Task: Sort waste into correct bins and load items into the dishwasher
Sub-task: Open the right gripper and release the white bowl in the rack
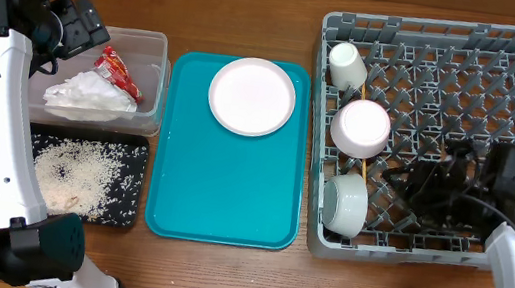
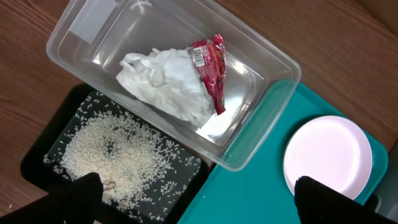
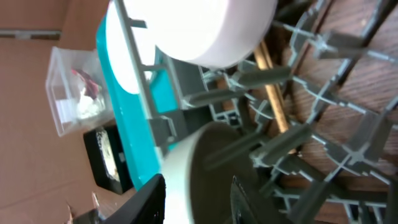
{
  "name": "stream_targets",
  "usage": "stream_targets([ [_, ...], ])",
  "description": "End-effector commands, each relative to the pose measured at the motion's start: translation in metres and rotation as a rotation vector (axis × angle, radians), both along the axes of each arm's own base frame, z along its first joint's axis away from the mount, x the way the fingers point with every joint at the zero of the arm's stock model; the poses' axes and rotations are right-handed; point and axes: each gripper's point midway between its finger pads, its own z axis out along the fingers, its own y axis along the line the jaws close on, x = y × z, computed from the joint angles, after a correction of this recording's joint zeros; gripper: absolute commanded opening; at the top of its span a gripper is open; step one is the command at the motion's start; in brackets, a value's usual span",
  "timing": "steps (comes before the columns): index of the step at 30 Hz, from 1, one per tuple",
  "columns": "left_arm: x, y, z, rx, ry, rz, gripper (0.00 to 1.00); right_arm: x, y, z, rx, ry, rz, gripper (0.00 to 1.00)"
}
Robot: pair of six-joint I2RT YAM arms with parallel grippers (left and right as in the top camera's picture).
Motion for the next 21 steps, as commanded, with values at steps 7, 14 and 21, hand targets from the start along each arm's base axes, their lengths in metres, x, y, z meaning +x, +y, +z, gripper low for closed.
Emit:
stream_targets([
  [7,-0.001,-0.001,0.006,0.003,-0.016,-0.009,1.00,-0.021,0.061,0.044,-0.058,-0.085,0.318,0.05],
  [14,-0.001,-0.001,0.006,0.003,-0.016,-0.009,1.00,-0.052,0.083,0.014,-0.303,0.008,0.441,0.04],
  [21,-0.001,-0.001,0.006,0.003,-0.016,-0.009,1.00,-0.057,0.097,0.003,-0.369,0.006,0.461,0.04],
])
